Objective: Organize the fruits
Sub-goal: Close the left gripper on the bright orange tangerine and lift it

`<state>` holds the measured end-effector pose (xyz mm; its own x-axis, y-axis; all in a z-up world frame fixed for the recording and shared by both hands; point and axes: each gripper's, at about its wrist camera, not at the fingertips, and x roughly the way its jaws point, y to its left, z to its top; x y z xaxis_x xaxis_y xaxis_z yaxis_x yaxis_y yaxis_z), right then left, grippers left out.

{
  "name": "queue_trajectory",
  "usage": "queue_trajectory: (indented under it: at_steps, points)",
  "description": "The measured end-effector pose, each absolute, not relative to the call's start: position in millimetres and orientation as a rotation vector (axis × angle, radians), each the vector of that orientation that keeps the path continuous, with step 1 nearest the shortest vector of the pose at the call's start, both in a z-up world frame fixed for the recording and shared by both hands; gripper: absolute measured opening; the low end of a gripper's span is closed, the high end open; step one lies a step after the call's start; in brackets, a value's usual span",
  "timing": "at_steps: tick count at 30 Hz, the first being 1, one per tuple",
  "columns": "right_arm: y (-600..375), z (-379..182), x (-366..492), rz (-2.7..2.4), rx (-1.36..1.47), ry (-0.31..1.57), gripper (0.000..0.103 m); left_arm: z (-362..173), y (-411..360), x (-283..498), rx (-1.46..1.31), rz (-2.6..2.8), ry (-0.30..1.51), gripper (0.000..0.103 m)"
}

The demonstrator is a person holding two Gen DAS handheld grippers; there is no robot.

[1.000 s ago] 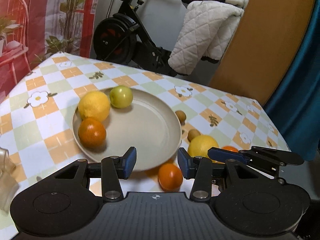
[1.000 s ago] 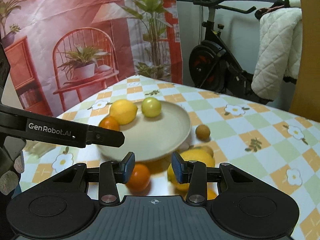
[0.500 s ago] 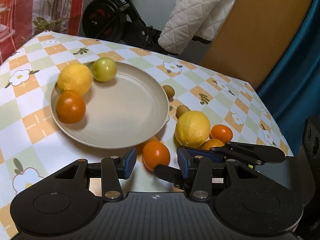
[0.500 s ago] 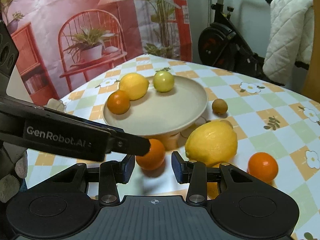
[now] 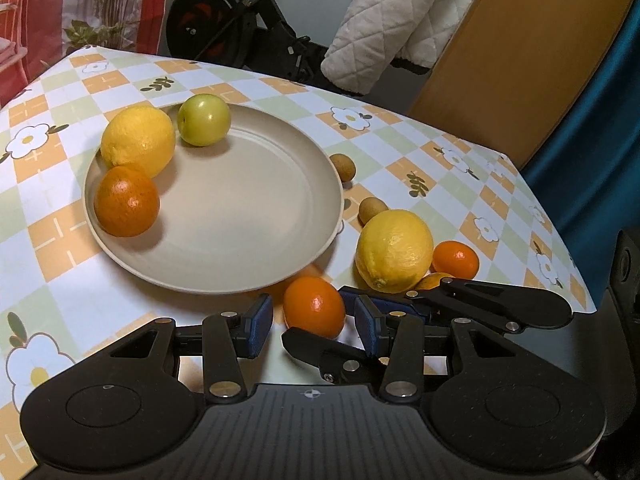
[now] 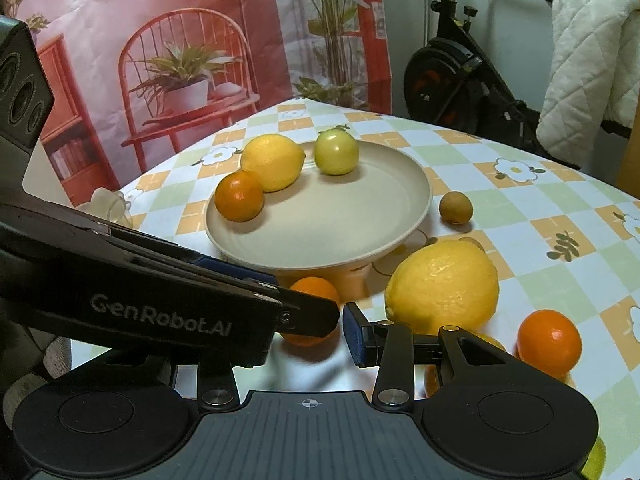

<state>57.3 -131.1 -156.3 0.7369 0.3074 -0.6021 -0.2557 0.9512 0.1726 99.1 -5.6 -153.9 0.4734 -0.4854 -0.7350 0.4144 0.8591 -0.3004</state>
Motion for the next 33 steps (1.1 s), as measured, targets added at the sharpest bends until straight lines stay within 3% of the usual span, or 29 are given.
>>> queue_trajectory:
  at_steps: [4, 8, 33]
  points:
    - [-130, -158, 59, 0.311, 0.079, 0.675, 0.036, -157, -7, 101, -0.084, -0.548, 0.928, 0.046]
    - [-130, -160, 59, 0.311, 0.079, 0.678, 0.034, -157, -8, 100, -0.081, -0.557, 0.923, 0.037]
    - [-122, -132, 61, 0.324, 0.02, 0.607, 0.031, -132, 9, 101, -0.117, -0.563, 0.838, 0.033]
